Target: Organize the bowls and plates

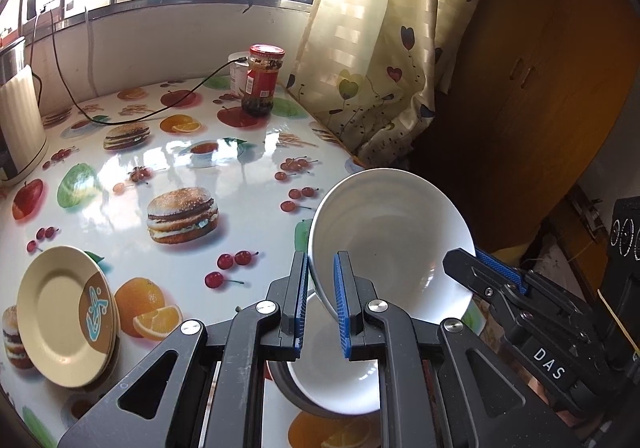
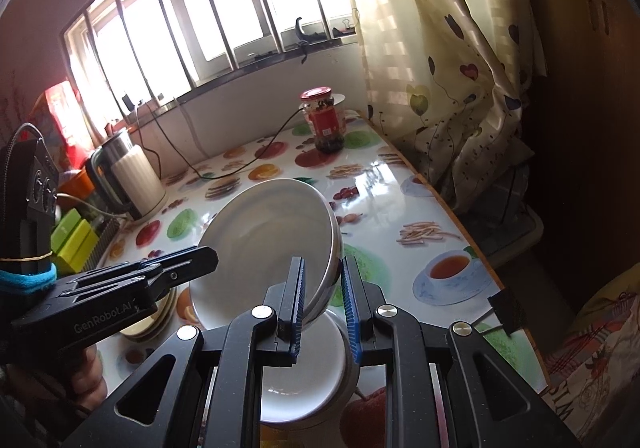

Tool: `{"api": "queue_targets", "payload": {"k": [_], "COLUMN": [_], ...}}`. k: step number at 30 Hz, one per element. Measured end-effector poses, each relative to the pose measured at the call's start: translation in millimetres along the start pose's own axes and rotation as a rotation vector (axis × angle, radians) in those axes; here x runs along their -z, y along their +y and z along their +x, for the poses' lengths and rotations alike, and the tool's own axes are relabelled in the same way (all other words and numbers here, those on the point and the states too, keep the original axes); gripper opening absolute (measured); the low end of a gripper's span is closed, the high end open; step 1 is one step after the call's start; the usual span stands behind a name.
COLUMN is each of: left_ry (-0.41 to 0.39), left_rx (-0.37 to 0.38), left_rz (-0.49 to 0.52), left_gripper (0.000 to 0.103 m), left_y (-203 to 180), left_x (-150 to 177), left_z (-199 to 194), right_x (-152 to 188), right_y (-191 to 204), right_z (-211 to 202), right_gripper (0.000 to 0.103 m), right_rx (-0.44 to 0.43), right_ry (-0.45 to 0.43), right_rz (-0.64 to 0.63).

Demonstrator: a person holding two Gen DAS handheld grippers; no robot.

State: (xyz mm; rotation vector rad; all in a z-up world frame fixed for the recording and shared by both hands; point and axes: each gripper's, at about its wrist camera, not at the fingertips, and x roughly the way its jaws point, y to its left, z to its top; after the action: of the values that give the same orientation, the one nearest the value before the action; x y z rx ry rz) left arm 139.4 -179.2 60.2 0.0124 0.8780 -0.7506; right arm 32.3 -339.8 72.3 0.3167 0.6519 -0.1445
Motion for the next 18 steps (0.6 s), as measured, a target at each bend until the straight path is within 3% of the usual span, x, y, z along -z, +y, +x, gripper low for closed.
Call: {"api": "queue_targets", "payload": {"k": [18], "left_ry": [0.039], "left_rx": [0.004], "left_rz": [-0.029], "left_gripper": [0.014], "left_y": [6], "left_x": [31], "left_z": [-3], "right_x": [33], "right_y": [0], "right_z": [-1], "right_gripper": [0.018], "right_rx": [-0.014], "right_ry": [0.051], "right_rz": [0.022]}}
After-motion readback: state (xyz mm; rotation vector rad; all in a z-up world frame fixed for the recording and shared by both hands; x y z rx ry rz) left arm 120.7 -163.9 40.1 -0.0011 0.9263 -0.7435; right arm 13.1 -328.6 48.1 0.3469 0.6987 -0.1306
